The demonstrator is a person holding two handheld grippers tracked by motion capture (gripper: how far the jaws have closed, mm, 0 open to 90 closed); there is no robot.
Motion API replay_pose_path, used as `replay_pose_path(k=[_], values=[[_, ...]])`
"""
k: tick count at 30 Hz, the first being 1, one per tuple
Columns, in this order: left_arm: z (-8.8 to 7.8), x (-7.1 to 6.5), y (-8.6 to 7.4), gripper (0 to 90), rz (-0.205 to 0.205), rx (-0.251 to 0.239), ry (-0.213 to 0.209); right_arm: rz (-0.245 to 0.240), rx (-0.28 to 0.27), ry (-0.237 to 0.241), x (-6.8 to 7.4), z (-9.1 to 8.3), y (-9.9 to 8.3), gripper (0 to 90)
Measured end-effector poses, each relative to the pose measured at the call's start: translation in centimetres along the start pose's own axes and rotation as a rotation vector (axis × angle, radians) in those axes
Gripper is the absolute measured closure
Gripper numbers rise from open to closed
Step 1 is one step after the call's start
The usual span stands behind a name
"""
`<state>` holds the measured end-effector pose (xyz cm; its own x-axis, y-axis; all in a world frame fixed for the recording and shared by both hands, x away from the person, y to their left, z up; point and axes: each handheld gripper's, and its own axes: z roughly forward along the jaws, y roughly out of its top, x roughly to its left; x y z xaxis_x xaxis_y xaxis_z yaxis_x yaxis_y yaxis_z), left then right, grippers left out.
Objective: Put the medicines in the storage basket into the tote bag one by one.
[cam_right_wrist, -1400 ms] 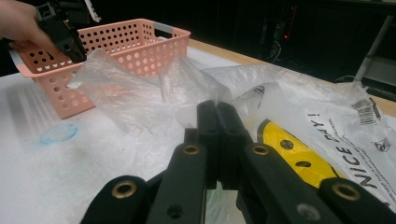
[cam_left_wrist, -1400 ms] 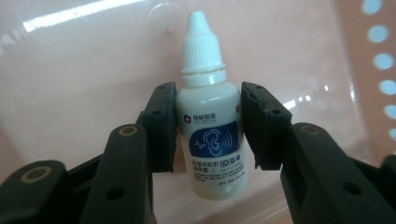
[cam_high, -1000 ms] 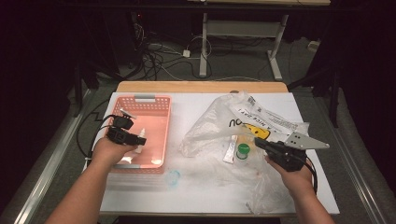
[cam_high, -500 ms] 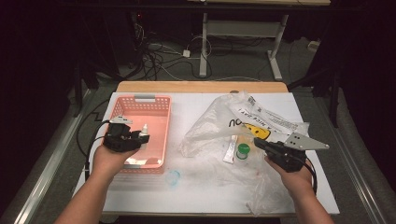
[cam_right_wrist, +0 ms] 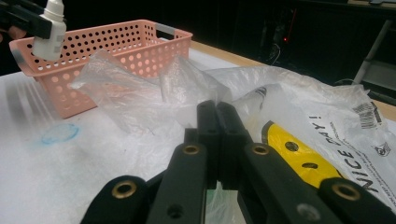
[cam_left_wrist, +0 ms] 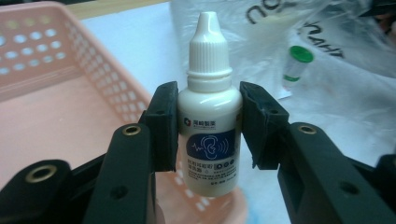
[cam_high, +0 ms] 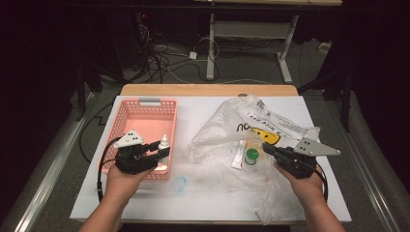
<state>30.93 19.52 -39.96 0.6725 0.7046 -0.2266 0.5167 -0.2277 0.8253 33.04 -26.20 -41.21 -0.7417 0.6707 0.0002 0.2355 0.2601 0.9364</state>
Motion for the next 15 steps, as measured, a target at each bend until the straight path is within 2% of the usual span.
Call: replay_pose_path(k=[3,7,9,15], values=[[0.3,-1.2,-0.2,58.4,0.000,-0.027,-0.034,0.000,0.000,0.001,0.0,0.0,0.0,90.0],[1.2,-2.9,-0.6,58.4,0.037,-0.022,-0.060,0.003,0.003,0.002,0.0,0.1,-0.1,90.0],[1.7,-3.5,-0.7,58.4,0.043,-0.020,-0.079,0.002,0.002,0.002,0.0,0.1,0.0,90.0],[3.3,-4.7,-1.0,58.4,0.063,-0.006,-0.092,-0.001,0.000,0.000,0.0,0.0,0.0,90.0]])
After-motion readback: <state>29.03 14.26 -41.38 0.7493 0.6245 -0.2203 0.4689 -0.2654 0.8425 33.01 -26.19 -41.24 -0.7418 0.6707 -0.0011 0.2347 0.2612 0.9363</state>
